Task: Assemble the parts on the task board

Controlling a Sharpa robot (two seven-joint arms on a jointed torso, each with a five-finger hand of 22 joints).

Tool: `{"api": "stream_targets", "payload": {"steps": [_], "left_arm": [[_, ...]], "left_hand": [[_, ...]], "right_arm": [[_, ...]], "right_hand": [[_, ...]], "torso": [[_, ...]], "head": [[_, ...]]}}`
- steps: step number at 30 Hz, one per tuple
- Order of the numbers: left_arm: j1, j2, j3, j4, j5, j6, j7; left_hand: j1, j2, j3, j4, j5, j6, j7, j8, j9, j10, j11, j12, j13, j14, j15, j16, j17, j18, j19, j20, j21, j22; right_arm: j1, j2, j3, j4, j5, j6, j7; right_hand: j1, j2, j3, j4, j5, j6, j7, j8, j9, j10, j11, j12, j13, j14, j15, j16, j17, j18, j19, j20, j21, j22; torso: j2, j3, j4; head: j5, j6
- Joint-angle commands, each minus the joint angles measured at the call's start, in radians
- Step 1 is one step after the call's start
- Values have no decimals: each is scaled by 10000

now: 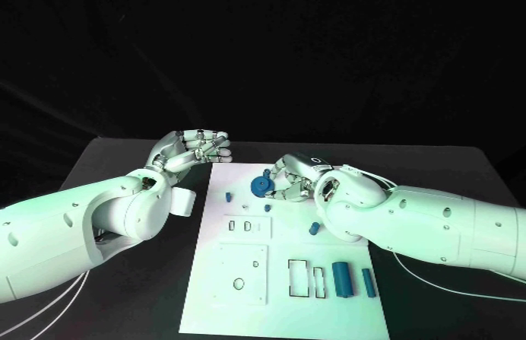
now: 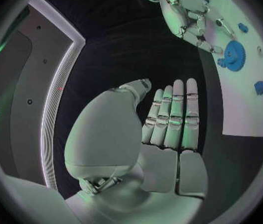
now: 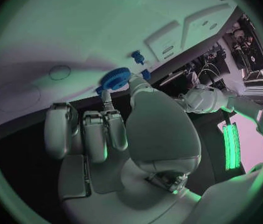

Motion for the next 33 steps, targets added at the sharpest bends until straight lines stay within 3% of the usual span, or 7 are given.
{"api": "stream_targets", "payload": {"steps": [1, 6, 10, 14, 16, 23, 33], "left_arm": [[12, 11, 8, -11, 20, 160, 65], [10, 12, 7, -64, 20, 162, 69], [8, 22, 6, -111, 20, 170, 72], [6, 55, 5, -149, 20, 189, 76], [4, 79, 4, -165, 20, 205, 76], [-1, 148, -1, -240, 20, 250, 73], [-3, 181, -3, -308, 20, 267, 69]], "left_hand": [[-76, -17, -5, -51, -59, -30, -5, -53, 11, 35, 66, -36, 16, -1, 79, -33, 8, 113, -64, 33, 21, -9], [-76, -17, -5, -51, -59, -30, -5, -53, 11, 35, 66, -36, 16, -1, 79, -33, 8, 113, -64, 33, 21, -9], [-76, -16, -1, -60, -59, -31, -6, -55, 12, 37, 66, -43, 16, 0, 79, -39, 12, 113, -66, 33, 23, -10], [-76, -16, -1, -60, -59, -31, -6, -55, 12, 37, 66, -43, 16, 0, 79, -39, 12, 113, -66, 33, 23, -10], [-76, -16, -1, -60, -59, -31, -6, -55, 12, 37, 66, -43, 16, 0, 79, -39, 12, 113, -66, 33, 23, -10], [-76, -16, -1, -60, -59, -31, -6, -55, 12, 37, 66, -43, 16, 0, 79, -39, 12, 113, -66, 33, 23, -10], [-76, -16, -1, -60, -59, -31, -6, -55, 12, 37, 66, -43, 16, 0, 79, -39, 12, 113, -66, 33, 23, -10]], "right_arm": [[38, -445, 9, 443, 3, -781, 294], [259, -1504, 35, 1190, 789, -1331, 989], [452, -2445, 44, 1526, 1616, -1178, 1755], [543, -3129, 45, 1401, 2317, -540, 2499], [563, -3383, 44, 1264, 2558, -261, 2801], [518, -3987, 36, 752, 2895, 449, 3382], [277, -4085, 25, 287, 2861, 910, 3482]], "right_hand": [[-23, 31, -11, -31, -7, 81, -23, 29, 12, 441, -43, 32, 1704, 848, -7, 46, 1724, -100, 55, -12, 67, 661], [310, 21, 145, -57, -6, 141, -42, -5, 25, 417, -69, -9, 1664, 827, -32, 25, 1624, -77, -8, -42, -25, 593], [846, -103, 312, -134, -18, 191, -42, -62, 30, 375, -71, -70, 1610, 806, -39, 1, 1536, -54, -84, -57, -127, 529], [1206, -250, 372, -178, -22, 178, -19, -130, 24, 318, -55, -147, 1540, 794, -29, -14, 1486, -32, -157, -50, -225, 465], [1438, -347, 438, -200, 495, 140, 4, -185, 15, 270, -39, -201, 1493, 786, -19, -23, 1459, -14, -217, -45, -304, 409], [1652, -543, 395, -217, 425, 38, 40, -286, -4, 209, -4, -273, 1427, 783, 12, -27, 1459, 0, -266, -18, -375, 369], [1726, -596, 359, -194, 535, 88, 37, -275, 13, 194, -4, -288, 1413, 782, 17, -29, 1456, 5, -279, -9, -400, 360]], "torso": [[-22, 15, -24], [-40, 38, -74], [-94, 68, -174], [-132, 111, -265], [-140, 137, -285], [-148, 217, -285], [-144, 181, -274]], "head": [[3, 38], [-15, 84], [-43, 100], [-62, 112], [-69, 104], [-87, 48], [-116, 24]]}}
